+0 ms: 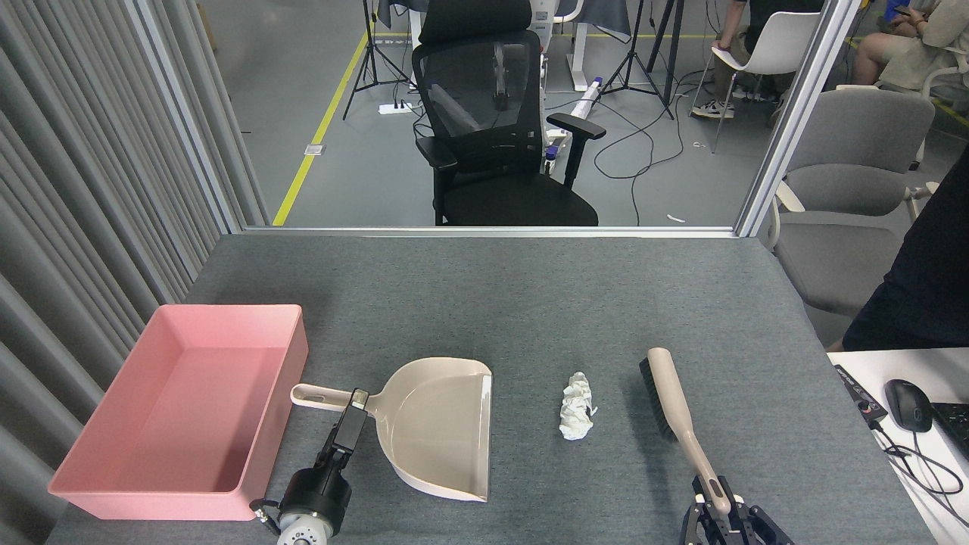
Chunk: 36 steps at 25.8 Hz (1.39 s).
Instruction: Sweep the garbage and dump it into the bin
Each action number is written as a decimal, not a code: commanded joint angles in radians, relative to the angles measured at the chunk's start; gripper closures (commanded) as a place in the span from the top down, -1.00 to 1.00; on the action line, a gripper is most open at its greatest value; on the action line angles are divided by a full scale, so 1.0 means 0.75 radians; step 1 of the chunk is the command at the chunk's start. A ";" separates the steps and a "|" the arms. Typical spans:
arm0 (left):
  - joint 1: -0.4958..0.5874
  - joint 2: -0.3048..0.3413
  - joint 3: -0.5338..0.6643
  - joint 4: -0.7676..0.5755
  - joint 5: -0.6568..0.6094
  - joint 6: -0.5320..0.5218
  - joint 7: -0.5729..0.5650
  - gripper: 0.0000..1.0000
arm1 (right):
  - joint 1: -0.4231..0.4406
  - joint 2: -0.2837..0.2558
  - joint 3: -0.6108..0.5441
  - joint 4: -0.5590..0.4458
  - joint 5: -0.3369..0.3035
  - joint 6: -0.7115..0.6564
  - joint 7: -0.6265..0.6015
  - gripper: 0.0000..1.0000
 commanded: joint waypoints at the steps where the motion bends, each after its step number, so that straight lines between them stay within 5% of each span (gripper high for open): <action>1: -0.050 0.009 0.051 0.069 0.000 -0.008 0.002 0.98 | 0.001 0.003 0.000 -0.001 0.000 0.000 0.000 -0.79; 13: -0.144 0.027 0.118 0.233 0.006 -0.057 0.000 0.95 | -0.001 0.029 0.000 -0.001 0.000 0.000 0.000 -0.77; 18: -0.176 0.019 0.127 0.290 0.018 -0.084 -0.005 0.67 | -0.005 0.029 0.000 -0.003 0.000 0.000 0.002 -0.75; 28: -0.250 0.023 0.217 0.417 0.010 -0.135 -0.007 0.49 | -0.005 0.046 0.000 -0.014 0.000 0.000 0.000 -0.75; 36: -0.254 0.009 0.278 0.415 0.012 -0.184 -0.082 -0.05 | -0.007 0.046 0.000 -0.014 0.000 0.000 0.002 -0.75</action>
